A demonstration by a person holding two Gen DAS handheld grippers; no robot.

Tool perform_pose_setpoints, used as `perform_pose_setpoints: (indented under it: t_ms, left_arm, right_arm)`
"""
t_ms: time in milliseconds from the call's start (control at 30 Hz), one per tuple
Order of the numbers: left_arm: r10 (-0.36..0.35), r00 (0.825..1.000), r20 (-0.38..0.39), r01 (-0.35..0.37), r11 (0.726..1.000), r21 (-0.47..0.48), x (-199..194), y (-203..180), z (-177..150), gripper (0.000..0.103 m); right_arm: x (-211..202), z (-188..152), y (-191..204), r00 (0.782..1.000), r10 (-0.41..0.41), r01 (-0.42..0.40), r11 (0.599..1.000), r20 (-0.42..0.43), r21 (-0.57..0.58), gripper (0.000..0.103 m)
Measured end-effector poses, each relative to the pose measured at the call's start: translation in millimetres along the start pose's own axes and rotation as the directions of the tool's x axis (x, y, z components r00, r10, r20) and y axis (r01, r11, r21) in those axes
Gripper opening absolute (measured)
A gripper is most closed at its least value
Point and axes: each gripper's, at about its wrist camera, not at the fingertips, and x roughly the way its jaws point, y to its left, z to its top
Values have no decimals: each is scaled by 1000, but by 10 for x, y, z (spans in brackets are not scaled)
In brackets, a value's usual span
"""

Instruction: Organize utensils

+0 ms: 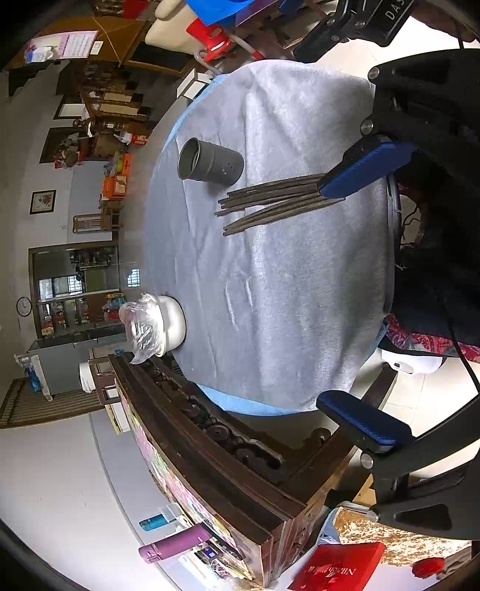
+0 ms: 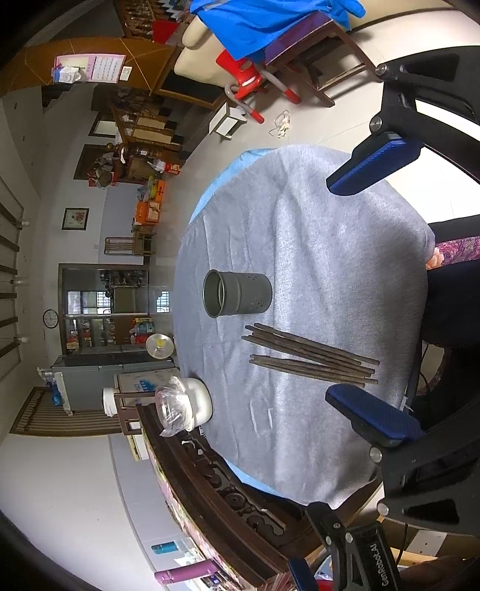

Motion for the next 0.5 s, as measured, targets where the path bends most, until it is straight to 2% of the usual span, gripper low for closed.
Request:
perform_pose_setpoints:
  t_ms: [233, 500]
  left_arm:
    - [-11, 999, 32, 12, 1000, -5, -33, -29, -16, 103]
    - [-9, 1000, -1, 9, 1000, 13, 23, -56, 30, 103]
  right_arm:
    - [-26, -2, -28, 1000, 0, 0, 1000, 11, 7, 103]
    - [7, 10, -30, 1000, -9, 9, 1000, -3, 7, 103]
